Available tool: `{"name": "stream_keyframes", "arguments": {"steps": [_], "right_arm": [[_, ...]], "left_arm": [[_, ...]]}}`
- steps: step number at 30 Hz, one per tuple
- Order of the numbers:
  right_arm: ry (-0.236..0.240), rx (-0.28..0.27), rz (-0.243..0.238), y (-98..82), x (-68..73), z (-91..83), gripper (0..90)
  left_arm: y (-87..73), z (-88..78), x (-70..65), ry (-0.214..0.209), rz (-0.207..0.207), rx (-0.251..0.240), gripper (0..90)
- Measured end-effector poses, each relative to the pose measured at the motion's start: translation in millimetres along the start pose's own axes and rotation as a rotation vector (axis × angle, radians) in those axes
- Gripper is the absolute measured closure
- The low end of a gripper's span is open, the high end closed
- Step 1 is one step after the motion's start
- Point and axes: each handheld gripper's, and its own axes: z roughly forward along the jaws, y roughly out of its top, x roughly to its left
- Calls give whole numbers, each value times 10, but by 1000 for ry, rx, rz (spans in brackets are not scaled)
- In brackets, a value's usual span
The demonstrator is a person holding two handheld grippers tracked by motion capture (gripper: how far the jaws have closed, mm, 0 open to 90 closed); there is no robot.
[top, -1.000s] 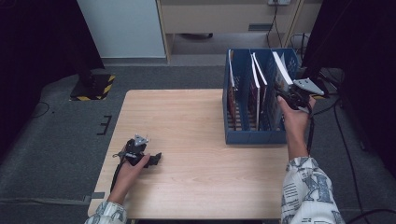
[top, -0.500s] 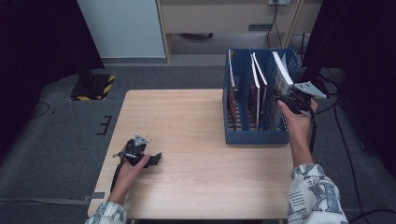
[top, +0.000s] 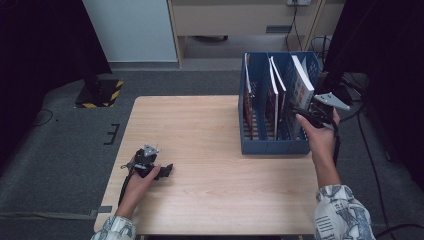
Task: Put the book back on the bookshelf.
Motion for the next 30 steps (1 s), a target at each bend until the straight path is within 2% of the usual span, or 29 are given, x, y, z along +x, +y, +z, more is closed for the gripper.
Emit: {"name": "stream_keyframes", "arguments": {"steps": [4, 13, 18, 21, 26, 30], "right_arm": [[2, 14, 6, -37, 6, -55, 128], [44, 10, 30, -218, 77, -256, 93], [70, 9, 40, -336, 172, -403, 71], [95, 12, 35, -459, 279, -539, 64], [114, 25, 13, -515, 370, -641, 65], [138, 34, 21, -581, 447, -739, 69]], "left_arm": [[0, 0, 0, 0, 0, 0, 20], [-1, -1, -4, -1, 0, 0, 19], [-1, -1, -5, -1, 0, 0, 19], [-1, -2, -7, -1, 1, 0, 19], [-2, -2, -11, -4, 5, -1, 19], [-2, -4, -18, -10, 10, 2, 19]]}}
